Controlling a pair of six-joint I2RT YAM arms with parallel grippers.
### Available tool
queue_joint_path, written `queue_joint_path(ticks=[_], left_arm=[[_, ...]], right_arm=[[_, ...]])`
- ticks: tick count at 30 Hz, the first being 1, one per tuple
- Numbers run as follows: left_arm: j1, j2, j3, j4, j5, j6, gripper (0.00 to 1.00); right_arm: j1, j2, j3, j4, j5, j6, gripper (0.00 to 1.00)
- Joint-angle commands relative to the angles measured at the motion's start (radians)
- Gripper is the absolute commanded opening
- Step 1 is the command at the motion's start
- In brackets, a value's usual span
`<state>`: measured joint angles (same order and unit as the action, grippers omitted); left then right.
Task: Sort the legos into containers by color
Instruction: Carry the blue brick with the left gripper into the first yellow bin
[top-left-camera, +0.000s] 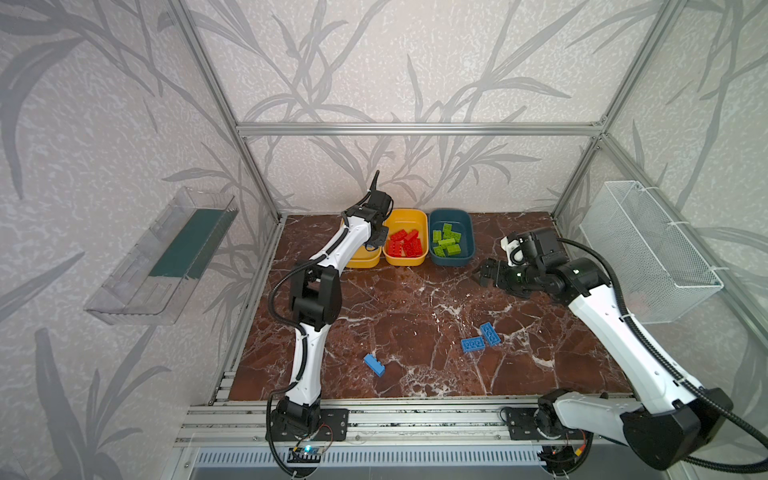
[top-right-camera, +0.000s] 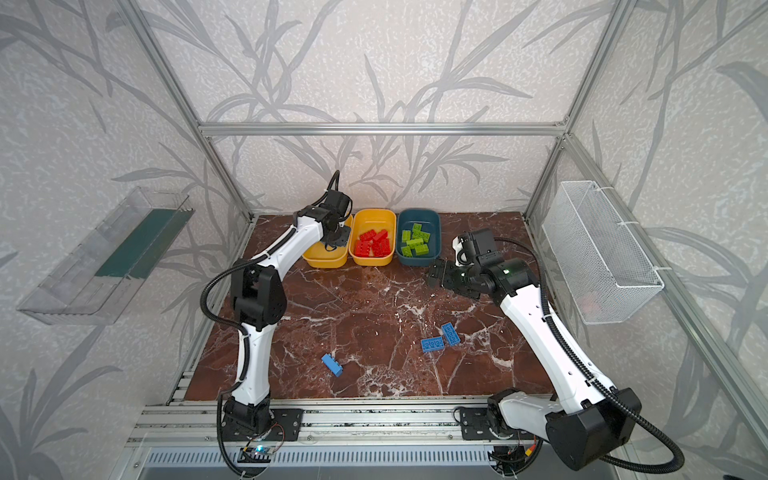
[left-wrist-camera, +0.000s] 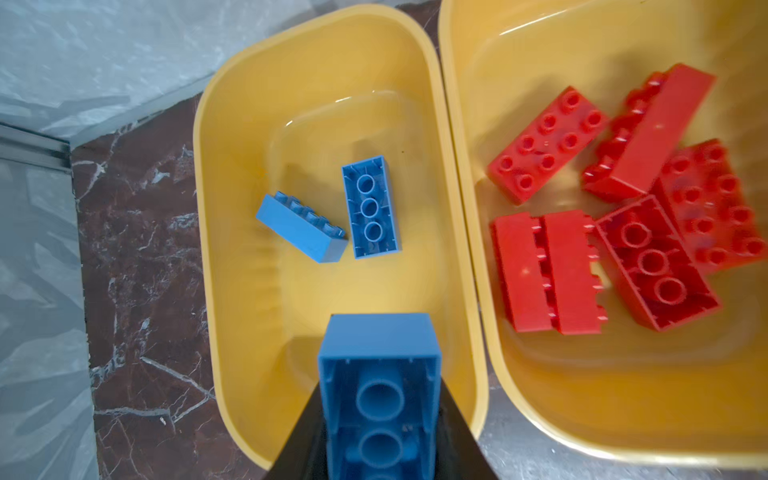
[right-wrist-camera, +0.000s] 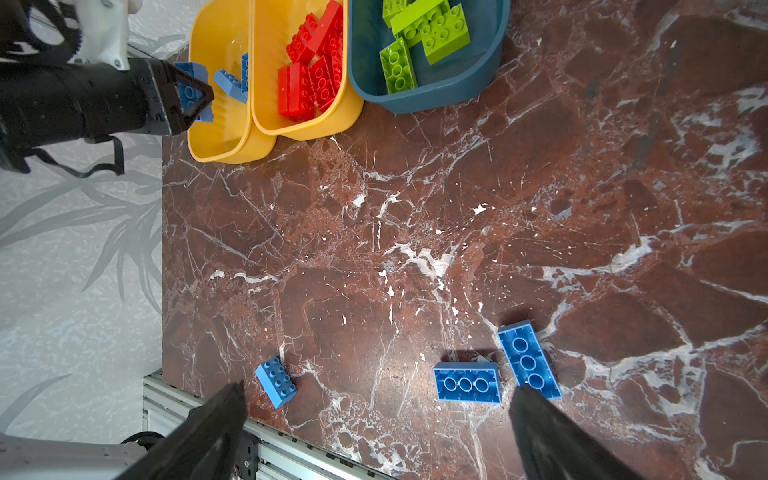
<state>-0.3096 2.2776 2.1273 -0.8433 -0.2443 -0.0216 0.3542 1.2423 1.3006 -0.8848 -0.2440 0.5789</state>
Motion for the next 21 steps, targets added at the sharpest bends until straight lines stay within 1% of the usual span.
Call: queue_joint_path(ticks=[1, 3, 4, 5, 6, 7, 8, 11, 14, 16, 18, 21], left_arm=[[0.028, 0.072, 0.131, -0.079, -0.026, -0.011, 0.07], [0.045, 0.128, 0.217, -0.106, -0.025, -0.024, 0.09], [0.054, 0.153, 0.252, -0.115, -0.021, -0.035, 0.12], [0.063, 0.172, 0.278, -0.122, -0.018, -0.045, 0.22], [0.071, 0.186, 0.300, -0.127, -0.017, -0.057, 0.42], [0.077, 0.195, 0.316, -0.132, -0.009, -0.063, 0.57], [0.081, 0.201, 0.331, -0.136, 0.003, -0.068, 0.65], [0.084, 0.190, 0.340, -0.132, 0.042, -0.094, 0.71], [0.084, 0.157, 0.334, -0.139, 0.067, -0.139, 0.71], [0.084, 0.122, 0.324, -0.156, 0.075, -0.193, 0.72], [0.084, 0.071, 0.287, -0.168, 0.094, -0.270, 0.71], [0.081, -0.046, 0.140, -0.146, 0.144, -0.396, 0.69]], right_arm=[[-0.004, 0.022, 0.041, 0.012, 0.011, 0.018, 0.99], [-0.004, 0.030, 0.052, 0.010, 0.017, 0.026, 0.99], [-0.004, 0.034, 0.058, 0.005, 0.021, 0.029, 0.99], [-0.004, 0.036, 0.065, -0.002, 0.025, 0.032, 0.99], [-0.004, 0.039, 0.070, -0.007, 0.029, 0.037, 0.99], [-0.004, 0.040, 0.075, -0.013, 0.033, 0.040, 0.99], [-0.004, 0.040, 0.078, -0.018, 0.039, 0.042, 0.99], [-0.004, 0.038, 0.087, -0.035, 0.054, 0.038, 0.99], [-0.004, 0.039, 0.115, -0.078, 0.090, 0.006, 0.99], [-0.004, 0.040, 0.131, -0.101, 0.105, -0.014, 0.99], [-0.004, 0.039, 0.134, -0.109, 0.108, -0.025, 0.99], [0.001, 0.035, 0.116, -0.094, 0.090, -0.021, 0.99]])
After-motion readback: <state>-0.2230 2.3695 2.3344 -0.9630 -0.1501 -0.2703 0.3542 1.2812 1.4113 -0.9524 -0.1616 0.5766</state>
